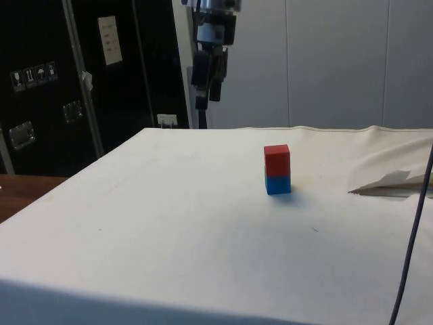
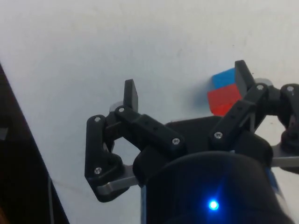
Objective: Stack the two cubes.
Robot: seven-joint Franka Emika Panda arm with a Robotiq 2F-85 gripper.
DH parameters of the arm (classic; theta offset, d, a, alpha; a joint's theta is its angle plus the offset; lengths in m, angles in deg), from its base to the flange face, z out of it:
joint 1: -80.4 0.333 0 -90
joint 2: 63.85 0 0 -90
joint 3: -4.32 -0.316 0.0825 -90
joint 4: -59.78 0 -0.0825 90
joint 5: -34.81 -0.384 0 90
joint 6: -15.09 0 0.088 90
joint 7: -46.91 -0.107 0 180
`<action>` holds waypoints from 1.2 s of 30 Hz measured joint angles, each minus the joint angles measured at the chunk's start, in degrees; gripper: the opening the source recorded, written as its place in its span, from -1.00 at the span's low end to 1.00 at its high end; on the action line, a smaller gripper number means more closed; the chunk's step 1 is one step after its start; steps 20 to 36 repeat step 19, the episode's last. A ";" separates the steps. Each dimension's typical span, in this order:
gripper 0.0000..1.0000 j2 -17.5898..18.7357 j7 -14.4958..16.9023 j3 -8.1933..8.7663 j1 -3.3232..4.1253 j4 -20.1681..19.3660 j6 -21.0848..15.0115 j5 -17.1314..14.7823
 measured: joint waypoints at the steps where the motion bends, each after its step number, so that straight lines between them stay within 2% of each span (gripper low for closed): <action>1: 1.00 0.00 0.00 0.00 0.00 0.00 0.00 0.00; 10: 1.00 -0.40 -3.67 -2.98 0.06 0.40 0.00 0.00; 17: 1.00 -0.46 -5.73 -4.18 0.06 0.80 0.00 0.00; 36: 1.00 -0.46 -6.02 -4.30 0.06 0.80 0.00 0.00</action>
